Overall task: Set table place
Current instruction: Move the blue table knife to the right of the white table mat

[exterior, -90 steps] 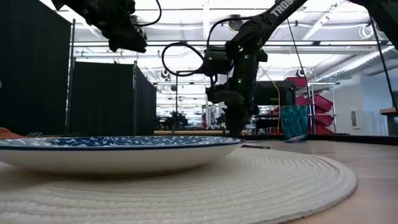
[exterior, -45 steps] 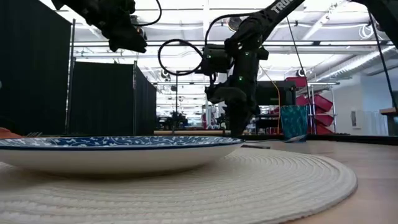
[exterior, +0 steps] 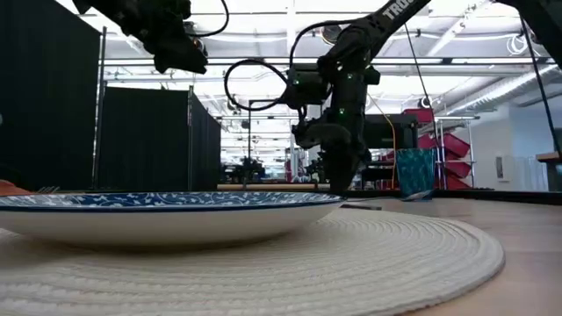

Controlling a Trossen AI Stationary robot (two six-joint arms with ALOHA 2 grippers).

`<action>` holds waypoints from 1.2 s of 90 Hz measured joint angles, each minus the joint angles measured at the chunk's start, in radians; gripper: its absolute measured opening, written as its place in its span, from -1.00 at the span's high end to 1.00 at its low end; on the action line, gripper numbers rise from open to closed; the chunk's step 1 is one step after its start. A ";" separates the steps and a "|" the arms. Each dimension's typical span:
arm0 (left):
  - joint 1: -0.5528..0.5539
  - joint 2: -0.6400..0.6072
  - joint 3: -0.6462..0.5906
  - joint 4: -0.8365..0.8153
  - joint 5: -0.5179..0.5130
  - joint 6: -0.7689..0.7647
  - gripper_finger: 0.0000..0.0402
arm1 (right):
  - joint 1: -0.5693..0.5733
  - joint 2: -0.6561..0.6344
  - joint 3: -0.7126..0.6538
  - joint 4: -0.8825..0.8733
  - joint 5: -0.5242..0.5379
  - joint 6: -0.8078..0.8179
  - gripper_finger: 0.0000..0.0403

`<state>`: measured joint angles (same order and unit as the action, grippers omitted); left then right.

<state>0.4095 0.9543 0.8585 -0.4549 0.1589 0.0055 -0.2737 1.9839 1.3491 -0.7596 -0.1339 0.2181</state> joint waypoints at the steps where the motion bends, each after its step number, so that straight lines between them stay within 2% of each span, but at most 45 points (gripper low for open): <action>1: 0.000 0.000 0.000 0.000 0.000 0.000 0.33 | 0.000 0.000 0.000 0.000 -0.001 0.001 1.00; 25: 0.000 0.000 0.000 0.000 0.001 0.000 0.33 | 0.000 0.000 0.000 -0.029 -0.008 0.006 1.00; 52: 0.000 0.000 0.000 -0.004 0.002 0.001 0.33 | 0.000 0.047 0.004 -0.041 -0.064 0.009 1.00; 71: 0.000 0.000 0.000 -0.006 0.002 0.001 0.33 | 0.013 0.047 0.003 -0.045 -0.053 0.012 1.00; 95: 0.000 0.000 0.000 -0.013 0.002 0.002 0.33 | 0.053 0.026 0.000 -0.181 -0.048 0.027 1.00; 108: -0.002 0.000 0.000 -0.022 0.008 0.002 0.33 | 0.092 0.026 0.000 -0.195 -0.038 0.057 1.00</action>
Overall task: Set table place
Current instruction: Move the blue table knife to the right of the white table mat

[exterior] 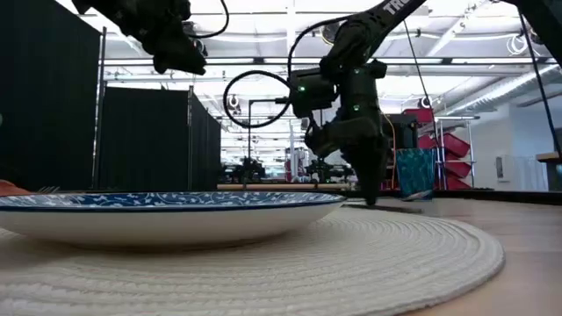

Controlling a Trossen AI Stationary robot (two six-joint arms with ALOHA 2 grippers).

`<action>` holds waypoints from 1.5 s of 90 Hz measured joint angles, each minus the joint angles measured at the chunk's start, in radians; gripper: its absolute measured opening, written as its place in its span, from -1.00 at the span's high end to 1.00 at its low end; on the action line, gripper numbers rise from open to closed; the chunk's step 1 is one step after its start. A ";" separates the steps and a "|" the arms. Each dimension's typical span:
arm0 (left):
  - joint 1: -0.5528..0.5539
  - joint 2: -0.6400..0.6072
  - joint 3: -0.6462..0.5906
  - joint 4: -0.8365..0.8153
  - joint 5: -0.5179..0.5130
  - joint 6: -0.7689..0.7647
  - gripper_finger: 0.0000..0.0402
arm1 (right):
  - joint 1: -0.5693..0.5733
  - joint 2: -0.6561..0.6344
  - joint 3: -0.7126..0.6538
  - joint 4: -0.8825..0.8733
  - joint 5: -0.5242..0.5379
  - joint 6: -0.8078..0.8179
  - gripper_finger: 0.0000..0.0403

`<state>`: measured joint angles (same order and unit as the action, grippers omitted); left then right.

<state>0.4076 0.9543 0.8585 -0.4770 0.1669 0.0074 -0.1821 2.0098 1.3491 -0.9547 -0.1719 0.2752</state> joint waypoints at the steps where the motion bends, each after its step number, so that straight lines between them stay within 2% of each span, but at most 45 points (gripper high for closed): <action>1: 0.000 0.000 0.000 -0.003 0.000 0.000 0.33 | 0.003 0.000 0.000 0.000 0.000 0.003 1.00; 41: -0.031 -0.002 0.000 -0.083 0.001 0.028 0.33 | 0.121 -0.044 -0.082 0.031 0.016 0.203 1.00; 67: -0.031 -0.023 0.000 -0.089 0.001 0.069 0.33 | 0.211 -0.198 -0.261 0.165 -0.010 0.473 1.00; 83: -0.031 -0.029 0.000 -0.090 0.001 0.087 0.33 | 0.298 -0.248 -0.337 0.260 -0.014 0.647 1.00; 114: -0.031 -0.054 0.000 -0.091 0.001 0.080 0.33 | 0.481 -0.249 -0.349 0.338 -0.018 0.866 1.00; 135: -0.031 -0.055 0.000 -0.089 0.001 0.077 0.33 | 0.564 -0.249 -0.350 0.369 -0.009 0.979 1.00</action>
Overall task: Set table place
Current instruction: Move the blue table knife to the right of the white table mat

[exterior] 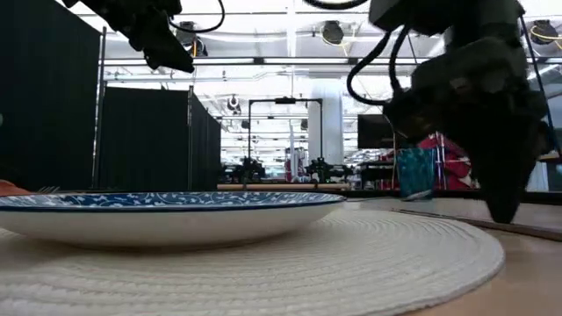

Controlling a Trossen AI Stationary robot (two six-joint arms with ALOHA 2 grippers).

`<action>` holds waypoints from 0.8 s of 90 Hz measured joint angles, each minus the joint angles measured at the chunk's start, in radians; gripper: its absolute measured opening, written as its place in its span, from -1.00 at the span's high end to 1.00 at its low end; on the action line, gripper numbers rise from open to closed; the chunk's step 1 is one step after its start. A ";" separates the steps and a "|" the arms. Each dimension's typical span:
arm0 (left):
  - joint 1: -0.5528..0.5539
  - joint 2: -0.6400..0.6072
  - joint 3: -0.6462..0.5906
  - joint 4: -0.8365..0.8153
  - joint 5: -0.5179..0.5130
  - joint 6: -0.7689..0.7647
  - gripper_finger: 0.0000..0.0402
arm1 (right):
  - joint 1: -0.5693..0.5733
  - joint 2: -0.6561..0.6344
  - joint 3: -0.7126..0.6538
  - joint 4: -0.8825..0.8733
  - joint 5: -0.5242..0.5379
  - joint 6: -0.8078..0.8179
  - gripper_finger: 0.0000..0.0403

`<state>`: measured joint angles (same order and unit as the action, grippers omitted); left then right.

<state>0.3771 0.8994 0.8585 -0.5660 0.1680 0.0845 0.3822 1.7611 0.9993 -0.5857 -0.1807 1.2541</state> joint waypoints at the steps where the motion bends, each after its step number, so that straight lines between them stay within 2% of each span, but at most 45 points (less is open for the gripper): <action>1: 0.000 0.000 0.000 0.000 0.000 0.000 0.33 | 0.003 0.000 0.000 0.001 0.000 0.004 1.00; 38: 0.000 0.000 0.000 0.000 0.000 0.000 0.33 | 0.065 0.001 0.000 0.057 0.021 0.122 1.00; 60: 0.000 0.000 0.000 0.000 0.000 0.001 0.33 | 0.050 -0.006 0.025 0.039 -0.012 0.057 1.00; 72: 0.000 0.000 0.000 0.000 0.000 0.001 0.33 | 0.034 -0.041 0.086 -0.081 0.050 -0.003 1.00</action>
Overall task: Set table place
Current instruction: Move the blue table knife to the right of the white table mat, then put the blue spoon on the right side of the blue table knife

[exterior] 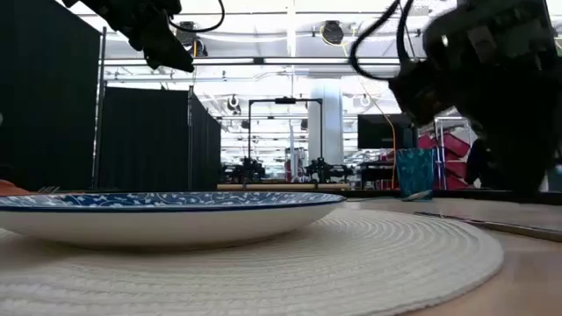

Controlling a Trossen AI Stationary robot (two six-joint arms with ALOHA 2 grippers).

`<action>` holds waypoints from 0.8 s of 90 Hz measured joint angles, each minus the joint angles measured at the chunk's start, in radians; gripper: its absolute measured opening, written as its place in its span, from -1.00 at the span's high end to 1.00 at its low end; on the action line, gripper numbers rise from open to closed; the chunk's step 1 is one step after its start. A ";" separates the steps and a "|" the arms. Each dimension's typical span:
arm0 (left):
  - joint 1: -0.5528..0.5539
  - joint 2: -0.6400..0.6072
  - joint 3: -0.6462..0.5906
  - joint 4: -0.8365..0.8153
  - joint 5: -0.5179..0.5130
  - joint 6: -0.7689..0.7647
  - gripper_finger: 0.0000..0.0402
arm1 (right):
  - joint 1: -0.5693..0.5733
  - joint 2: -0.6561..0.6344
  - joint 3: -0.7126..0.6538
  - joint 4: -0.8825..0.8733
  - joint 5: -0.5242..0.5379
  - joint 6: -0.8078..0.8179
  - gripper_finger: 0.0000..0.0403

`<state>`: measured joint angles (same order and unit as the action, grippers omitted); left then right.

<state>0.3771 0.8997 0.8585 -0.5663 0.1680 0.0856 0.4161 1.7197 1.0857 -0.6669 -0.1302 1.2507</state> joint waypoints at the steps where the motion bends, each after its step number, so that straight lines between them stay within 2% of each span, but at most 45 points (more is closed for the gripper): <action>1: 0.000 0.000 0.000 0.000 0.000 0.000 0.33 | -0.003 -0.004 0.007 -0.017 0.013 -0.007 1.00; 7: 0.000 0.000 0.000 0.000 0.000 0.003 0.33 | -0.021 -0.035 0.052 -0.128 0.107 -0.054 1.00; 19: 0.000 0.000 0.000 0.009 0.000 0.007 0.33 | -0.088 -0.103 0.104 -0.319 0.388 -0.173 1.00; 27: 0.000 0.000 0.000 0.008 0.000 0.007 0.33 | -0.180 -0.147 0.105 -0.323 0.456 -0.300 1.00; 35: 0.000 0.000 0.000 0.007 0.000 0.007 0.33 | -0.300 -0.162 0.105 -0.291 0.459 -0.456 1.00; 49: 0.000 0.000 0.000 -0.005 0.000 0.001 0.33 | -0.521 -0.152 0.105 -0.251 0.372 -0.758 0.94; 61: 0.000 0.000 0.000 -0.024 0.000 0.001 0.33 | -0.695 -0.132 0.105 -0.254 0.241 -0.923 0.72; 72: 0.000 0.000 0.000 -0.023 0.000 0.001 0.33 | -0.804 -0.099 0.105 -0.246 0.231 -1.076 0.47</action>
<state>0.3771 0.8997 0.8585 -0.5888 0.1680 0.0866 -0.3877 1.6203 1.1908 -0.9128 0.1007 0.1747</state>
